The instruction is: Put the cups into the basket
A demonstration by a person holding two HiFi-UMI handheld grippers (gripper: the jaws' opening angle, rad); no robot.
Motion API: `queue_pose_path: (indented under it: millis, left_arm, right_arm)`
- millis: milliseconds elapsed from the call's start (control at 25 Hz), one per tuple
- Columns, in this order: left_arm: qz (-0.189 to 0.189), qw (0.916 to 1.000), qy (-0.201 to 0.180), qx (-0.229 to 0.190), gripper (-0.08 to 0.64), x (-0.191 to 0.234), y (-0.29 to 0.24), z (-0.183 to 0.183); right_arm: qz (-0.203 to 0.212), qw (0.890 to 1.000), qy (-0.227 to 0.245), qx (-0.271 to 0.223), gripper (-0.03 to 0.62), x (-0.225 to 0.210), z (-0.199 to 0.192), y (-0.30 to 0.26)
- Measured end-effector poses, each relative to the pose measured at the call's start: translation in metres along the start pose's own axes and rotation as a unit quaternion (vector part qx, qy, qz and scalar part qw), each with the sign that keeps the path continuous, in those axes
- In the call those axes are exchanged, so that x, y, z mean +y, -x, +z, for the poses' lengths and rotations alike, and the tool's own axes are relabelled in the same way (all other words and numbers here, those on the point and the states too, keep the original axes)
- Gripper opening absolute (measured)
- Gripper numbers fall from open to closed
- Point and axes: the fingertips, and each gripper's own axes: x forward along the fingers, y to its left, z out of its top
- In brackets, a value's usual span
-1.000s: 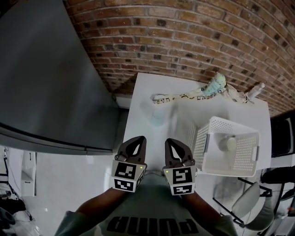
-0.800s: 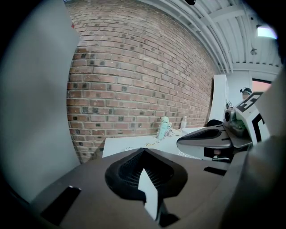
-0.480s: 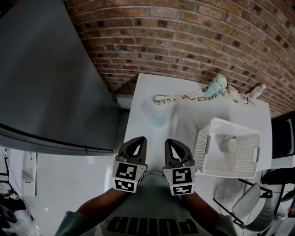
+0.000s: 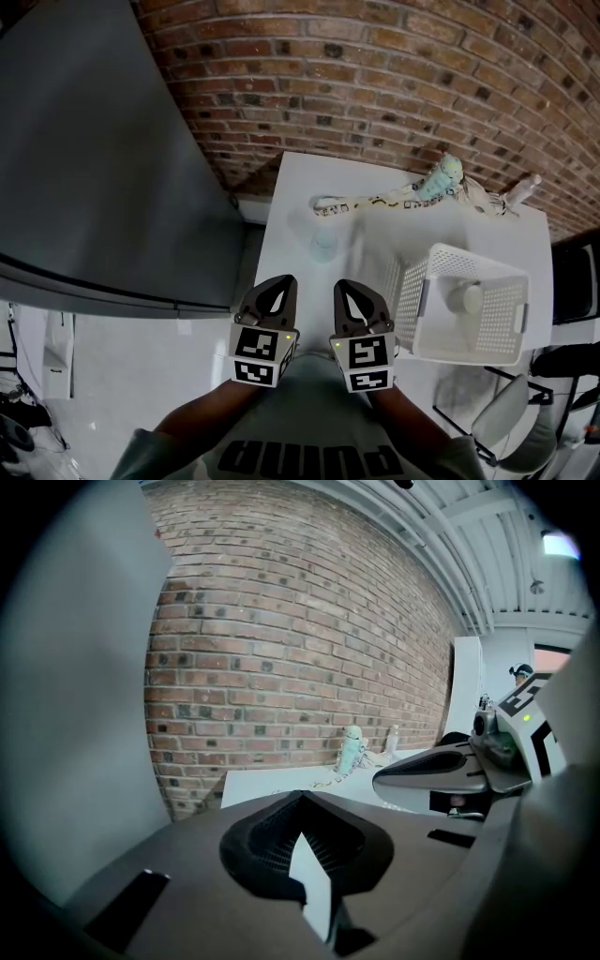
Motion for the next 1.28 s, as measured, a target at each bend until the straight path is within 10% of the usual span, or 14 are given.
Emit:
queue_pose_path:
  millis: [520,800,1280]
  left_arm:
    - [0.010,0.9996,-0.006,0.026,0.003,0.025,-0.029,-0.017]
    - [0.011,0.9994,-0.005,0.034,0.003,0.041,-0.046,-0.017]
    - [0.005,0.9984,-0.008,0.055,0.003,0.069,-0.080,-0.021]
  right_arm:
    - [-0.001,1.000,0.012,0.020,0.027,-0.002,-0.006,-0.045]
    - [0.001,0.998,0.010,0.057,0.217,-0.005,-0.022,-0.081]
    - [-0.011,0.993,-0.016,0.115,0.314,-0.019,-0.052,-0.137]
